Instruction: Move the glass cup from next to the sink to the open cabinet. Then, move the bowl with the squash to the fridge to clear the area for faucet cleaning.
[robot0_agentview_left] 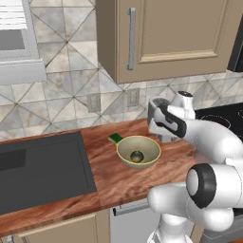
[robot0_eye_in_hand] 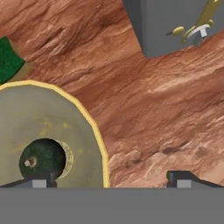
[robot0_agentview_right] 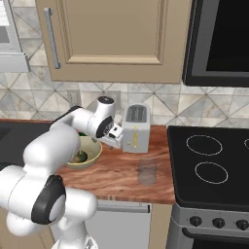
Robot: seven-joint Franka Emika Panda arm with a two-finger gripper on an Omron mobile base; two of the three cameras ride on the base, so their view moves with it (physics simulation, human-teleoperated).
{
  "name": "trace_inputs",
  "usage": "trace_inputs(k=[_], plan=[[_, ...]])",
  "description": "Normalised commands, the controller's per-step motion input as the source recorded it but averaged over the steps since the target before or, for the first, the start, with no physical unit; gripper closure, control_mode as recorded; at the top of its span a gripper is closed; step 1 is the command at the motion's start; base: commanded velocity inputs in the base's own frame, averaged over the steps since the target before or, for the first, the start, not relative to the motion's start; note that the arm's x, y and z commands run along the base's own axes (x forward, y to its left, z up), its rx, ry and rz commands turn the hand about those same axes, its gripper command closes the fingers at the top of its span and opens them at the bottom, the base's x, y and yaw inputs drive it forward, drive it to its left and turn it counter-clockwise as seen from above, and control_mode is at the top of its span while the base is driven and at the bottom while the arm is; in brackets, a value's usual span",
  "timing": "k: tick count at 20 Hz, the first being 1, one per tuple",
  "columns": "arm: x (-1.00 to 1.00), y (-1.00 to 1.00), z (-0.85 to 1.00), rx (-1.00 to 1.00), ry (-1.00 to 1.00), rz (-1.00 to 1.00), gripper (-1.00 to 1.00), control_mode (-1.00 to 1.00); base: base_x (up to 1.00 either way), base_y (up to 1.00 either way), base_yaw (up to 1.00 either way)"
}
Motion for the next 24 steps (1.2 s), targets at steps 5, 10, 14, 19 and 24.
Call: trace_inputs(k=[5,10,14,19,24], plan=[[0.15,0.07,-0.53,0.0,0.0,-0.02,-1.0,-1.0,0.0,0.0,0.0],[0.35,0.2,-0.34,0.0,0.03,0.0,-1.0,-1.0,0.0,0.0,0.0],[0.37,0.22,-0.32,0.0,0.06,0.0,-1.0,-1.0,0.0,0.0,0.0],[0.08,0.02,-0.48,0.0,0.05,0.0,-1.0,-1.0,0.0,0.0,0.0],[0.01,0.0,-0.14,0.0,0.03,0.0,1.0,-1.0,0.0,0.0,0.0]])
